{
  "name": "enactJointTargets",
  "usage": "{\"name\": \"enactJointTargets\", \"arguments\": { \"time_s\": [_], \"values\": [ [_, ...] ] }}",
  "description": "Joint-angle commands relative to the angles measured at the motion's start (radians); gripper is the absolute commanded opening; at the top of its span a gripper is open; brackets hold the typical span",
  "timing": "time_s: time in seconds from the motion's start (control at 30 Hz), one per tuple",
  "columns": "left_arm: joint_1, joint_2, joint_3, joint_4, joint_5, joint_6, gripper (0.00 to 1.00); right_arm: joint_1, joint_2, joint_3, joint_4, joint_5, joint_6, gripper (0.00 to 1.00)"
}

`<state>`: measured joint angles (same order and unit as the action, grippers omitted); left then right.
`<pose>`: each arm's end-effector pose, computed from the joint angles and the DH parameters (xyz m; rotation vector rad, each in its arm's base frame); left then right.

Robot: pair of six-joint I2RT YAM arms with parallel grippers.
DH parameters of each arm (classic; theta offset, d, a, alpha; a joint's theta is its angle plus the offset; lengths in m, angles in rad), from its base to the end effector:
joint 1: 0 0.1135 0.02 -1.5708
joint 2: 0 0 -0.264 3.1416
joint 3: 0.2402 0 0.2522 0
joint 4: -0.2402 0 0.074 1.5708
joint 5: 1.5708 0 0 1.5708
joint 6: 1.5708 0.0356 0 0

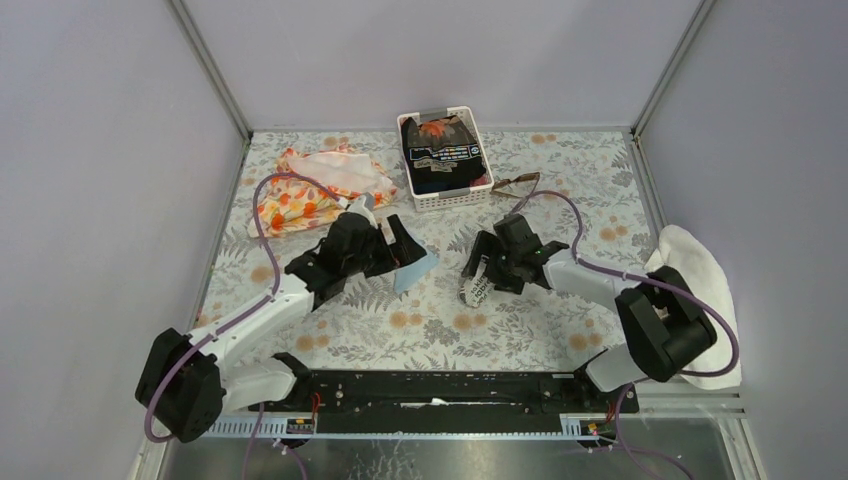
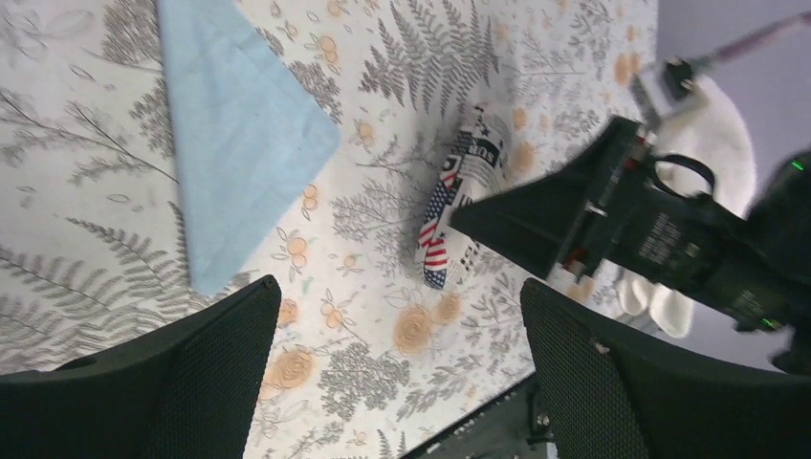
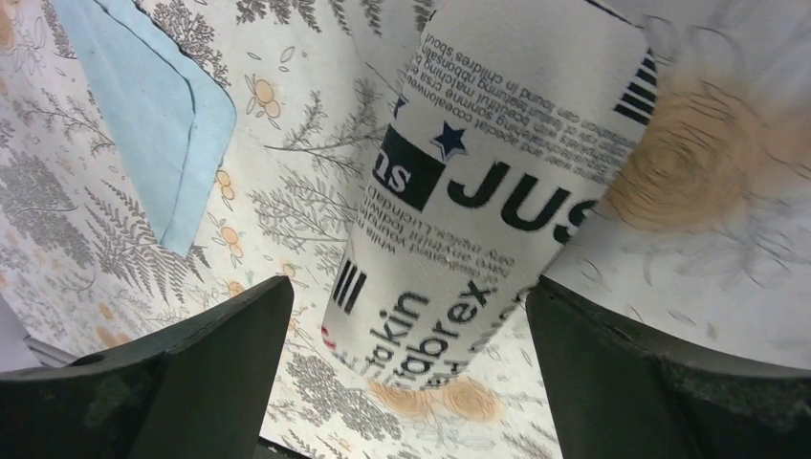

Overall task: Organize the sunglasses
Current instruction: Place the sunglasses case at the center of the board, then open the sunglasses case at the center of the board.

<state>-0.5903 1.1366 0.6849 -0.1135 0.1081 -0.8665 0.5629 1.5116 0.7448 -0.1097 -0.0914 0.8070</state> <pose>0.2038 -0.1412 0.2415 -0.2479 2.2788 -0.9313 0.2456 0.1588 0.1662 0.2714 2.5622 0.6809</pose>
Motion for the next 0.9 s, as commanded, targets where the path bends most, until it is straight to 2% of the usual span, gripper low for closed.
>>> {"name": "enactJointTargets", "arguments": {
  "time_s": [0.0, 0.1, 0.23, 0.37, 0.5, 0.6, 0.87],
  "values": [
    [-0.018, 0.075, 0.155, -0.155, -0.124, 0.127, 0.99, -0.002, -0.170, 0.019, -0.146, 0.144, -0.029, 1.00],
    [-0.082, 0.192, 0.239, -0.228, -0.129, 0.220, 0.99, -0.070, -0.290, 0.012, -0.243, 0.204, -0.051, 1.00],
    [-0.223, 0.304, 0.319, -0.244, -0.143, 0.301, 0.99, -0.265, -0.437, -0.024, -0.338, 0.186, -0.095, 1.00],
    [-0.366, 0.473, 0.484, -0.336, -0.222, 0.411, 0.99, -0.418, -0.538, -0.019, -0.410, 0.155, -0.145, 1.00],
    [-0.446, 0.627, 0.635, -0.397, -0.293, 0.471, 0.99, -0.460, -0.572, -0.002, -0.449, 0.164, -0.156, 1.00],
    [-0.448, 0.722, 0.686, -0.406, -0.295, 0.478, 0.99, -0.473, -0.596, -0.018, -0.437, 0.155, -0.148, 1.00],
    [-0.455, 0.851, 0.768, -0.398, -0.367, 0.489, 0.99, -0.475, -0.611, -0.048, -0.421, 0.093, -0.132, 1.00]
  ]
}}
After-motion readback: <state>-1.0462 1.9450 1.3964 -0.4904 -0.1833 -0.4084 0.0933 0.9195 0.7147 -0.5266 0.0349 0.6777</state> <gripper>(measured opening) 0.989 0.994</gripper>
